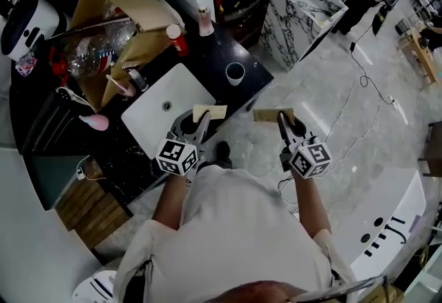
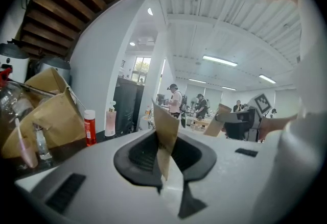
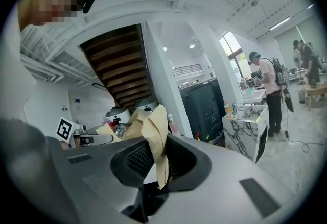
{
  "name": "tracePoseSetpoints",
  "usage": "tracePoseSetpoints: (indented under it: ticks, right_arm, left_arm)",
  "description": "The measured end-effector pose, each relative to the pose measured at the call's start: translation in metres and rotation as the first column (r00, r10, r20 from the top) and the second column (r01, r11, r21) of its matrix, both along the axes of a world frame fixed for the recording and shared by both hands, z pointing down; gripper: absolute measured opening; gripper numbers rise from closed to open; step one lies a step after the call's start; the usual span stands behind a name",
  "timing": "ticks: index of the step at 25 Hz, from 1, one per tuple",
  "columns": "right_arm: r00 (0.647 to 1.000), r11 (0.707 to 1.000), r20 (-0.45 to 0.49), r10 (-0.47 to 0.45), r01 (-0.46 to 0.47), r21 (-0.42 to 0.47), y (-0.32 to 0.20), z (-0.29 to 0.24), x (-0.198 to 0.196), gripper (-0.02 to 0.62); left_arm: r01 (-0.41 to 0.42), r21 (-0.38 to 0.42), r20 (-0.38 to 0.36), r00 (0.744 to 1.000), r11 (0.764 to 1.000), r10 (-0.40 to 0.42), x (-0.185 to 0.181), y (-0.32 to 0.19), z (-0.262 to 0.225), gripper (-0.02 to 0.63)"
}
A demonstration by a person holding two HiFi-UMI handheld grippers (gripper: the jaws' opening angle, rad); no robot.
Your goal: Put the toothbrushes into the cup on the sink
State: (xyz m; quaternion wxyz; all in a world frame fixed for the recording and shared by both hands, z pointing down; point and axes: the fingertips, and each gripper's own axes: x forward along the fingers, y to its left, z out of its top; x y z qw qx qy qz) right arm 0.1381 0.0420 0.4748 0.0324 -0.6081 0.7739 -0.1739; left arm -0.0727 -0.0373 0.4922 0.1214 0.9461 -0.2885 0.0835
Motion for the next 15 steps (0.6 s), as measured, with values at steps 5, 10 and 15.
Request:
tracePoseSetpoints:
  ticks: [5, 10, 15]
  right_arm:
    - [1.0, 1.0, -0.009, 0.018, -0.018, -0.024, -0.035, 0.002, 0.001, 0.067]
    - [0.999, 0.998, -0.015, 0.04, -0.04, -0.051, -0.064, 0.007, 0.002, 0.067]
    - [0.999, 0.996, -0.025, 0.043, -0.044, -0.075, -0.086, 0.011, -0.002, 0.067]
  left_arm:
    - [-0.027, -0.013, -0.002, 1.0, 1.0, 0.027, 0.007, -0.042, 0.002, 0.066]
    - [-0.064, -0.03, 0.002, 0.998, 0.998, 0.064, 0.013, -0.074, 0.009, 0.066]
    - [-0.082, -0.047, 0.0, 0.997, 0.996, 0.082, 0.014, -0.094, 0.014, 0.066]
